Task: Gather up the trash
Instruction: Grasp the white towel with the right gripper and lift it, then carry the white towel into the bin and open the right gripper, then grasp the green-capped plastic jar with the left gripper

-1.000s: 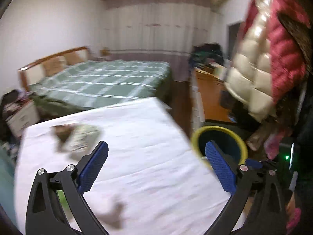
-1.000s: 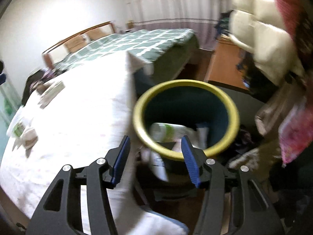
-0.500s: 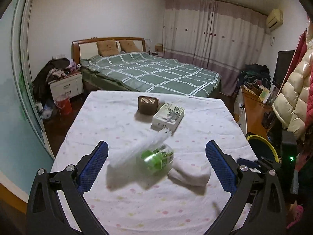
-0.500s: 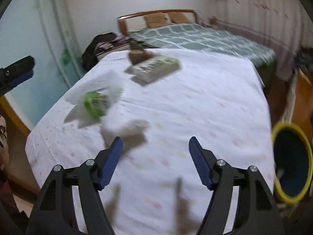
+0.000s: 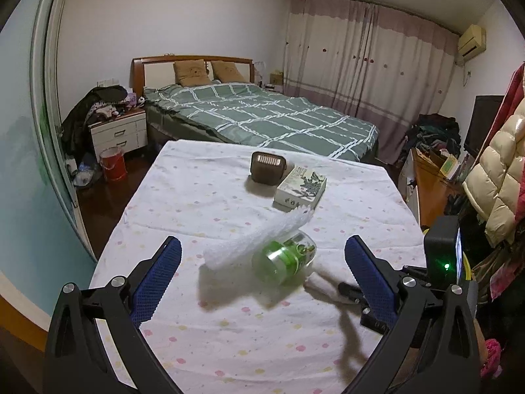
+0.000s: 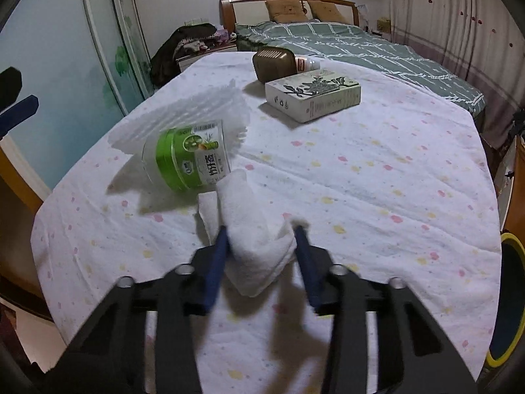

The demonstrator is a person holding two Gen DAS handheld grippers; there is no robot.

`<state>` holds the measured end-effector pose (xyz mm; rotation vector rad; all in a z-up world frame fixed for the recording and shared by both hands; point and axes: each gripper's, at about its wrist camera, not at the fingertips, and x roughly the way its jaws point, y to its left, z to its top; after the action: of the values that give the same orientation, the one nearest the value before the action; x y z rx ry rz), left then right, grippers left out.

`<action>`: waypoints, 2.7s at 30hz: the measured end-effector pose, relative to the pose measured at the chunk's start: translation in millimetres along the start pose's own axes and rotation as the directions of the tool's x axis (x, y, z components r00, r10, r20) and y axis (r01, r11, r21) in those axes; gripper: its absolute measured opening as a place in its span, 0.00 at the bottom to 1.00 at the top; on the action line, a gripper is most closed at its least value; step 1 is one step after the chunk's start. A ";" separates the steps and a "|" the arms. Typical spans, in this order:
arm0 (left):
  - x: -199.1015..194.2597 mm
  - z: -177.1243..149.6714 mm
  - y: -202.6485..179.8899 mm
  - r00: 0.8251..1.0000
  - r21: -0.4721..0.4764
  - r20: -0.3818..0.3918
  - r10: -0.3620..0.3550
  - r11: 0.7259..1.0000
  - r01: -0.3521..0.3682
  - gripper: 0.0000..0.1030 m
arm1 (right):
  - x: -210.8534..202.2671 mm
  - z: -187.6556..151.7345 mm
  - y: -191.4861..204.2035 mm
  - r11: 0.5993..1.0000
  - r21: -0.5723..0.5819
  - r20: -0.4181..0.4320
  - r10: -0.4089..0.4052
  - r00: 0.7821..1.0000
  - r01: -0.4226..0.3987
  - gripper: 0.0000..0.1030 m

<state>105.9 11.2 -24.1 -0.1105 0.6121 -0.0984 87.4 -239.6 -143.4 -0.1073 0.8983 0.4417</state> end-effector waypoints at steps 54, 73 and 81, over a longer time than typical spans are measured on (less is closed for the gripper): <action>102.6 -33.7 -52.0 0.968 0.042 -0.241 -0.071 0.996 0.084 0.95 | -107.3 -123.0 -314.1 0.635 0.564 -0.111 -0.574 0.811 0.527 0.54; 154.6 -25.2 -26.3 0.957 -0.017 -0.264 -0.123 0.992 0.123 0.95 | -94.2 -121.0 -308.6 0.663 0.558 -0.110 -0.537 0.836 0.499 0.55; 169.6 -17.4 -33.6 0.956 0.047 -0.267 -0.122 0.989 0.140 0.95 | -92.0 -125.9 -311.9 0.663 0.564 -0.114 -0.529 0.841 0.493 0.55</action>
<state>232.0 -44.5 -130.0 -0.0745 0.8671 -0.2649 75.0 -586.2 -179.4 0.2118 0.8633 -0.3752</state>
